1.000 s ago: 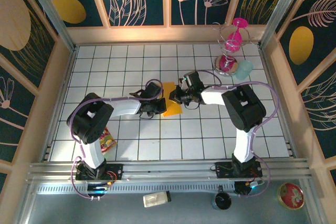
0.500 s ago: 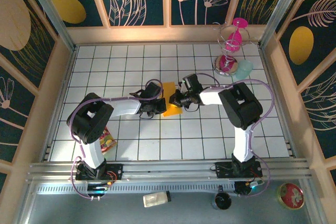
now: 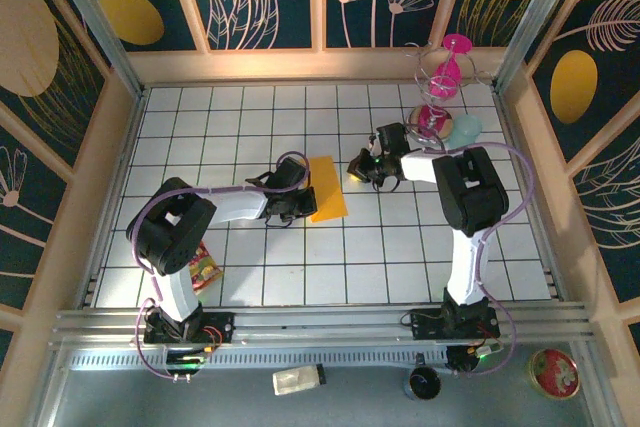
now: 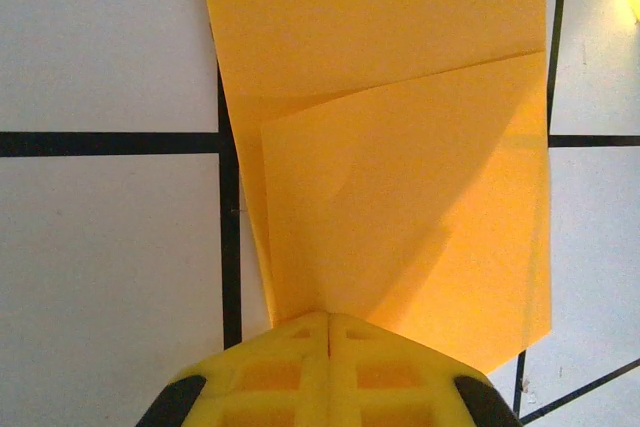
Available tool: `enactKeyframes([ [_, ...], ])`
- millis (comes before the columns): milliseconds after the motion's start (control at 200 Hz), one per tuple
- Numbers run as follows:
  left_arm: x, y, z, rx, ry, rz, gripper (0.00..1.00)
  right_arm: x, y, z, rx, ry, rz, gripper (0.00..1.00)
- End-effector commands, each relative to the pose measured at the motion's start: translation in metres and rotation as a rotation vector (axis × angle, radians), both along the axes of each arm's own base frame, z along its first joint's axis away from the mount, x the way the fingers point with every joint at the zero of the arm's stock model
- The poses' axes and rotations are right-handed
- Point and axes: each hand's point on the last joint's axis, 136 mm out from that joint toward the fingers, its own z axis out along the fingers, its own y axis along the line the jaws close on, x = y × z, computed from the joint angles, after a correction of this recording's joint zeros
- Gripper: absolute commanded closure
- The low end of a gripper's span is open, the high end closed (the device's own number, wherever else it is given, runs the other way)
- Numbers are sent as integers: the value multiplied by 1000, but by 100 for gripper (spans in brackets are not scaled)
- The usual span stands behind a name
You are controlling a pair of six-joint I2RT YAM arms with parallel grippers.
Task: Fold a paper plane with a square sheet of paper (pick it up from the middle)
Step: Fold the triangle a second time at the center of the table.
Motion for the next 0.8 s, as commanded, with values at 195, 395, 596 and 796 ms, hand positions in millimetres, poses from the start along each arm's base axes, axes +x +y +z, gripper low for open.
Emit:
enactKeyframes([
  [195,17,-38,54,-154,-75,-70,94,-38,38,44,37,-83,116,100],
  [395,20,-44,45,-148,-63,-86,97,-51,60,26,68,-33,164,100],
  [596,22,-45,38,-140,-54,-91,100,-47,59,8,35,5,163,100],
  [796,23,-50,29,-143,-33,-105,100,-50,57,-5,21,31,168,100],
])
